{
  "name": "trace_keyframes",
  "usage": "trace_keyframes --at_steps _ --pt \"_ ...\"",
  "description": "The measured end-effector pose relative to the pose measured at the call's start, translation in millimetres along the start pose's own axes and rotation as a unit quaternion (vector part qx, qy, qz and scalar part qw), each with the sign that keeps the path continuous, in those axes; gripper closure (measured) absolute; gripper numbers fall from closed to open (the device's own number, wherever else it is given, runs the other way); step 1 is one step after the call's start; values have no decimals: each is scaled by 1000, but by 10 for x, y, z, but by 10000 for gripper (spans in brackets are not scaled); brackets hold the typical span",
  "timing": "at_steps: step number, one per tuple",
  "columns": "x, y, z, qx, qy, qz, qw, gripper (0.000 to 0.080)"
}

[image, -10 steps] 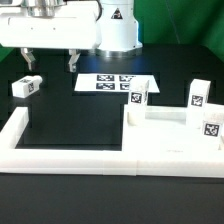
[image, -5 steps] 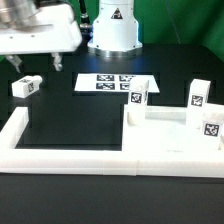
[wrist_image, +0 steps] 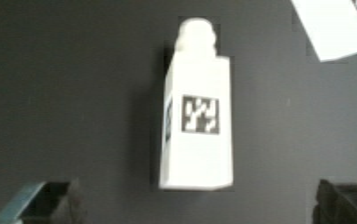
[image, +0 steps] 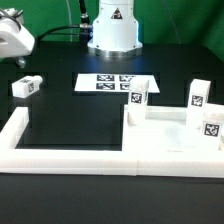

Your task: Assemble square table

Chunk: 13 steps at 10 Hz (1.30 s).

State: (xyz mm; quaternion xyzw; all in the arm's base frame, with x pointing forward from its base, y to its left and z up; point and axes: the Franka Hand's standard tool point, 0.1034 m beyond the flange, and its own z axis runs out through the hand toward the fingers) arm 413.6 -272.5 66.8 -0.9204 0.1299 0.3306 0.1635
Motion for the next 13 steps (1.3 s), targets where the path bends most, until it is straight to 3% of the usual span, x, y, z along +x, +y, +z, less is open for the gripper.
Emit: trace_keyframes --at_steps 3,9,11,13 --pt "146 -55 214 2 -80 43 996 150" --pt "186 -94 287 -1 -86 74 994 150" --pt "222 -173 443 0 -96 84 992 150" --pt "239 -165 472 -2 -93 85 992 150"
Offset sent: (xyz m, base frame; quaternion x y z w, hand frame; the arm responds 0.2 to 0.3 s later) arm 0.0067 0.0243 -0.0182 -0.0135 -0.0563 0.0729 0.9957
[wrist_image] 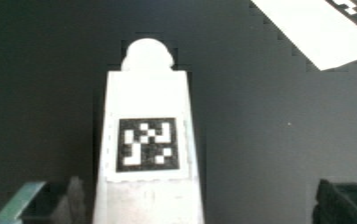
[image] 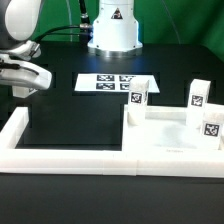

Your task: Assemble square table

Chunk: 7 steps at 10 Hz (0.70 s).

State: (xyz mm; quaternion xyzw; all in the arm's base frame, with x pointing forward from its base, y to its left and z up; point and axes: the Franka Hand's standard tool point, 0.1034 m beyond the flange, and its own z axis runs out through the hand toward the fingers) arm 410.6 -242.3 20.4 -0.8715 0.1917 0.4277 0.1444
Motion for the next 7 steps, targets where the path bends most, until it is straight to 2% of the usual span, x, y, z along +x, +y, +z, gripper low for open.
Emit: trace_keyframes --at_steps 1,3,4,5,6,7 --pt "0 2 2 0 0 0 1000 150" --pt "0 4 2 0 0 0 1000 406" --pt "-1 4 1 0 0 0 1000 406" --pt "0 5 3 0 0 0 1000 587" --pt "0 5 3 0 0 0 1000 717" --pt "0 6 3 0 0 0 1000 717"
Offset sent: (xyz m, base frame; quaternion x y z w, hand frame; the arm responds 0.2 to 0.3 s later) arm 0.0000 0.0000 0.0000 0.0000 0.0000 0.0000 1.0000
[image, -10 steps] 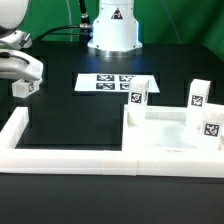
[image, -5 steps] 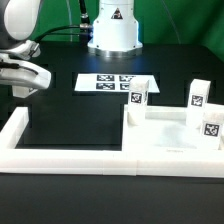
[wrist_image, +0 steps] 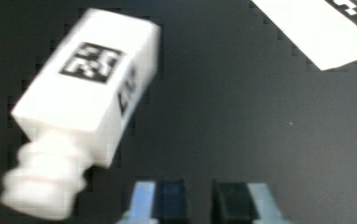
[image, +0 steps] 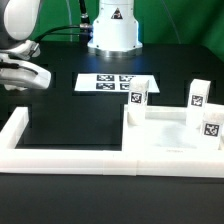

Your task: Assemble square table

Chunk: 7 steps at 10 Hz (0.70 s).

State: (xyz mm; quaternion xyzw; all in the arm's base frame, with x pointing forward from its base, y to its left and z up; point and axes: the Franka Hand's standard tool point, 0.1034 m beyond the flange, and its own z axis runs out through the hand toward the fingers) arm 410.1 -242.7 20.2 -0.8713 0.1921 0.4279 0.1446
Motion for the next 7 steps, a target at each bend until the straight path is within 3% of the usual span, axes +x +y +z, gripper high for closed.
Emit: trace_keyframes --at_steps 1,2,7 --pt "0 0 0 0 0 0 1000 780" --pt "0 0 0 0 0 0 1000 795" --pt "0 1 0 0 0 0 1000 798"
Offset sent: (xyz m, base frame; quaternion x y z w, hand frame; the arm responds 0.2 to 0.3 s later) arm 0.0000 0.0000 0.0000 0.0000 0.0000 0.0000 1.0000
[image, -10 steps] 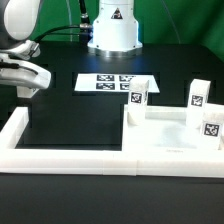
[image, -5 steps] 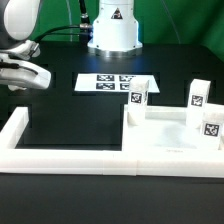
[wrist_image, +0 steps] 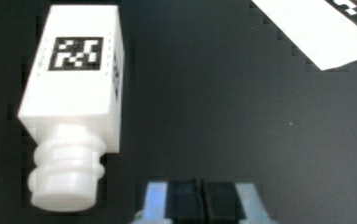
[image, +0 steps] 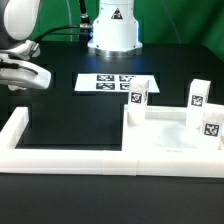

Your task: Assemble square table

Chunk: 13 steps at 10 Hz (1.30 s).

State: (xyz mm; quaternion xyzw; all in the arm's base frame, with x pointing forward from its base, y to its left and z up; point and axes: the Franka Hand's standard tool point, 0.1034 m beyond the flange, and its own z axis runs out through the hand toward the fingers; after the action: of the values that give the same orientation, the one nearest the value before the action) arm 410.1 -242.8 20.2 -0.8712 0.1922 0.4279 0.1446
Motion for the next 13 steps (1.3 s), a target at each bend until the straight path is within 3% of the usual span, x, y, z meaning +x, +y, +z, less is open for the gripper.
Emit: trace_keyframes --at_steps 3,5,6,7,8,9,13 --pt "0 0 0 0 0 0 1000 798" --pt "-4 8 -3 0 0 -2 1000 524" --pt "-43 64 -41 -7 -1 -15 1000 385" --pt "-89 122 -83 -6 0 -23 1000 251" --pt "-161 182 -119 -5 -3 -35 999 251" --pt "-213 237 -112 -1 -4 -31 1000 168" --pt "-201 246 -73 0 -6 -28 1000 150"
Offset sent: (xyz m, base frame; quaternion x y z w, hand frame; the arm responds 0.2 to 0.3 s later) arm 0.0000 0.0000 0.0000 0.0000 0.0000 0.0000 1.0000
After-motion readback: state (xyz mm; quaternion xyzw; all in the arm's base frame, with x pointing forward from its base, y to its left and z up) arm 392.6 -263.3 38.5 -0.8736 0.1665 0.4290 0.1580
